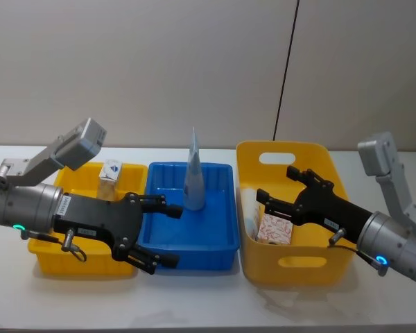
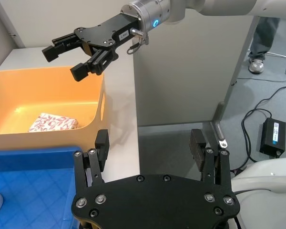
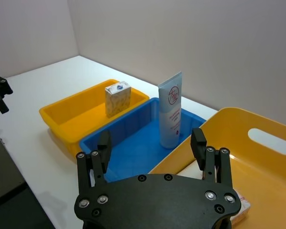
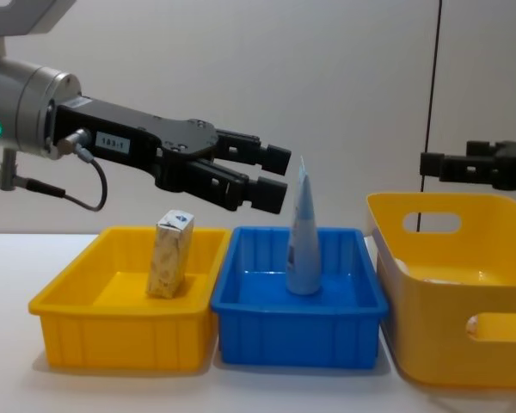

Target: Bimanual collaborative sorting of washing and personal care products

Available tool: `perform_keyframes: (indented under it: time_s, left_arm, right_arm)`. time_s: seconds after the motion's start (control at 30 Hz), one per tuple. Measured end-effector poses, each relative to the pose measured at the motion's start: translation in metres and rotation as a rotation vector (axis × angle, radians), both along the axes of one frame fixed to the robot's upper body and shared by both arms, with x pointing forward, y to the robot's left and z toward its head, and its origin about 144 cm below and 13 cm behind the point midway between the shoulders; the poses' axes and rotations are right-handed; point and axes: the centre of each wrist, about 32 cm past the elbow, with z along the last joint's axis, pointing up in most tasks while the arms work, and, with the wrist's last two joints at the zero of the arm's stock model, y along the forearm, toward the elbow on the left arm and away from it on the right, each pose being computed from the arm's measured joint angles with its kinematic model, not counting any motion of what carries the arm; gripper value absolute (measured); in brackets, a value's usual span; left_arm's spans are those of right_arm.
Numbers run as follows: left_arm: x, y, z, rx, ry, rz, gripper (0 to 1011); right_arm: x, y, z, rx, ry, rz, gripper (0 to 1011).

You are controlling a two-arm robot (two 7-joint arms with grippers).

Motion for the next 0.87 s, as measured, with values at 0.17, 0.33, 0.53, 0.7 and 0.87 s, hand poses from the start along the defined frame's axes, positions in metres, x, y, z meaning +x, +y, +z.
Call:
perform_keyframes:
  time_s: [0.17,0.33,0.53,0.7,0.87]
  left_arm:
    - [0.0000,0.0000,0.0000,0.000,0.000,0.000,1001]
    - [0.0000,0.0000,0.0000,0.000,0.000,0.000,1001]
    - [0.0000,0.0000,0.0000,0.000,0.000,0.000,1001]
    - [0.0000,0.0001,0.0000,0.000,0.000,0.000,1001]
    - [0.0000,0.0001,0.0000,0.000,0.000,0.000,1001]
  right_arm:
    - [0.0017,-0.0019,-0.0012,0.008,0.004,0.014,1000]
    - [0.0030,-0.0010,-0.0009,0.012,-0.003,0.021,1000]
    - [0.0038,0.0012,-0.0004,0.018,-0.011,0.027,1000]
    - [0.0043,0.0025,-0.0001,0.020,-0.015,0.031,1000]
    - [0.0045,0.0031,-0.0001,0.021,-0.018,0.033,1000]
